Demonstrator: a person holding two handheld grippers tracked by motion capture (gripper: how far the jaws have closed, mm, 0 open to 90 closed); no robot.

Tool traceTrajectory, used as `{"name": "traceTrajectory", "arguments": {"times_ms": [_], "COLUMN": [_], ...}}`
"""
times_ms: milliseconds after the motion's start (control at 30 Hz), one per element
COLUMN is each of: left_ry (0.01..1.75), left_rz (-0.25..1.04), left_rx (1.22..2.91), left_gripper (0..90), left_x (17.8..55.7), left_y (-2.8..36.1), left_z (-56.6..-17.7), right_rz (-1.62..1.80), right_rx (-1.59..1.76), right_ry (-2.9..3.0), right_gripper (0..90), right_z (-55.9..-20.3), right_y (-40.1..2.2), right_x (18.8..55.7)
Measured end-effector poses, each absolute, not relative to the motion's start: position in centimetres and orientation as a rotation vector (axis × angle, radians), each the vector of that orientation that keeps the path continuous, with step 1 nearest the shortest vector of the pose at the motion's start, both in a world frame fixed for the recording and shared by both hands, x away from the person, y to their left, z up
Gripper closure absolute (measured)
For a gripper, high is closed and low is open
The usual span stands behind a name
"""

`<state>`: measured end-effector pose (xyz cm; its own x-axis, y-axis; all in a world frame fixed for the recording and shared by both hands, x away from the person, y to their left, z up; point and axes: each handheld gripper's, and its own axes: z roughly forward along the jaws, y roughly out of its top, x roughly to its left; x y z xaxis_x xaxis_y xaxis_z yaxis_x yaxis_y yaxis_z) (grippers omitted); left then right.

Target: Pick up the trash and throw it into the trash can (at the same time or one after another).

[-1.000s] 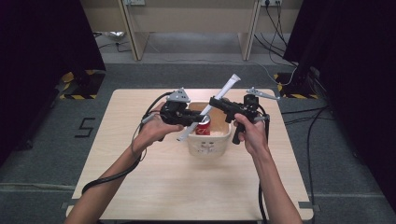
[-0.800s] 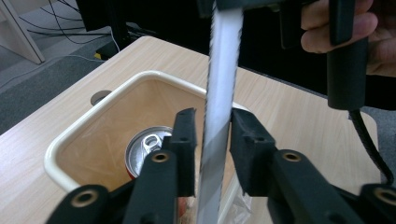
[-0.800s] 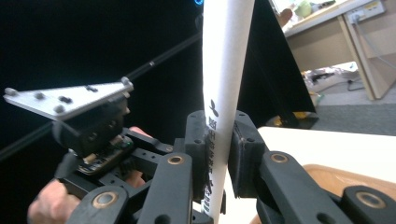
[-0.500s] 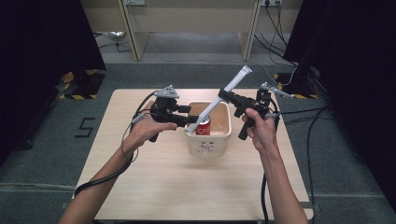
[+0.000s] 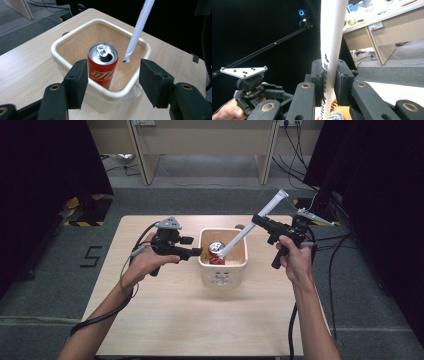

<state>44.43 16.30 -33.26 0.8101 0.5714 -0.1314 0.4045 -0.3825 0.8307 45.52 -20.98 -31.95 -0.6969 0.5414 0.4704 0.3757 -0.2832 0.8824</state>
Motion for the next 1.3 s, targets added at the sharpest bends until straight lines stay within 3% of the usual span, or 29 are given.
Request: {"name": "traceTrajectory", "arguments": {"times_ms": [500,833,867,933,1033,1167,1300], "left_ry": [0.757,0.788,0.793,0.800,0.810,0.830,0.844], "left_rz": [0.231,0.244,0.242,0.238,0.235,0.236,0.246], "left_rx": [2.036,2.049,2.047,2.044,2.036,2.033,2.023], "left_gripper": [39.7,39.2,39.1,39.1,38.9,38.7,38.7], "left_x": [44.2,43.8,43.7,43.7,43.6,43.5,43.3], "left_y": [17.3,18.1,18.2,18.5,18.9,19.7,20.4], "left_z": [-34.6,-36.4,-36.6,-36.8,-37.3,-37.7,-37.9], "right_rz": [1.887,1.752,1.741,1.708,1.658,1.657,1.595], "right_rx": [1.194,1.171,1.171,1.191,1.205,1.198,1.174], "right_ry": [1.874,1.992,2.009,2.054,2.057,2.038,2.035], "right_gripper": [79.4,78.5,74.2,55.5,35.3,27.4,26.8], "right_z": [-34.1,-36.5,-36.7,-37.2,-37.4,-37.0,-36.5], "right_y": [-21.2,-19.0,-18.7,-18.3,-18.2,-18.8,-19.8], "right_x": [45.9,46.2,46.2,46.4,46.3,45.9,45.2]}}
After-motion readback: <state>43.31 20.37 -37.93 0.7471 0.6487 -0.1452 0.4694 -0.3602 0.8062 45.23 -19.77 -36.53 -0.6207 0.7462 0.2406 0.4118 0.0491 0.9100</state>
